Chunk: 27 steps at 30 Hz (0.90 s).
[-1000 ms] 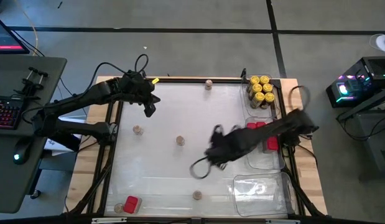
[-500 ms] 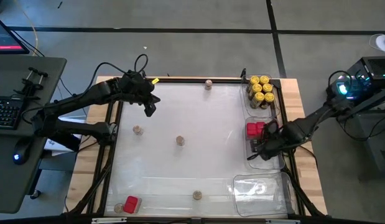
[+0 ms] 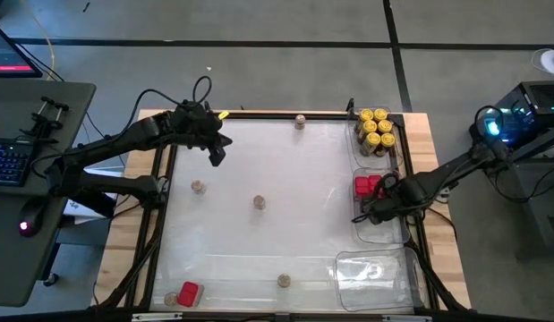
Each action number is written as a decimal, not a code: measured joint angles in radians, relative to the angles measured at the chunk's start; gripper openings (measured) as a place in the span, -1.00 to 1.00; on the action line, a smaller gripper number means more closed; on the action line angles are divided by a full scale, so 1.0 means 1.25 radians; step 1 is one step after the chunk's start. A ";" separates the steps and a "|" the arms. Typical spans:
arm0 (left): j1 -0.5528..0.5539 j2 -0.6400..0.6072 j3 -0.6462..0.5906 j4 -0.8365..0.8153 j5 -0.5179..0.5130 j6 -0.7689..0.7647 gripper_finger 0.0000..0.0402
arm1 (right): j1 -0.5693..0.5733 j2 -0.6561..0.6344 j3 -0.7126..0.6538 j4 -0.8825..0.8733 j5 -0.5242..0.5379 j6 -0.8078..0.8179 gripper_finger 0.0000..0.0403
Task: Sort spices by type
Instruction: Put the red seasoning can into the middle transparent bin
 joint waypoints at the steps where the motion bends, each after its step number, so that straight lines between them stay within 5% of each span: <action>1: 0.000 0.000 0.000 0.004 0.000 0.000 -1.00 | -0.005 0.000 -0.004 -0.002 -0.001 0.000 -0.03; 27: 0.000 0.000 0.000 0.006 0.000 0.009 -1.00 | -0.032 -0.002 -0.045 0.014 -0.017 0.006 0.22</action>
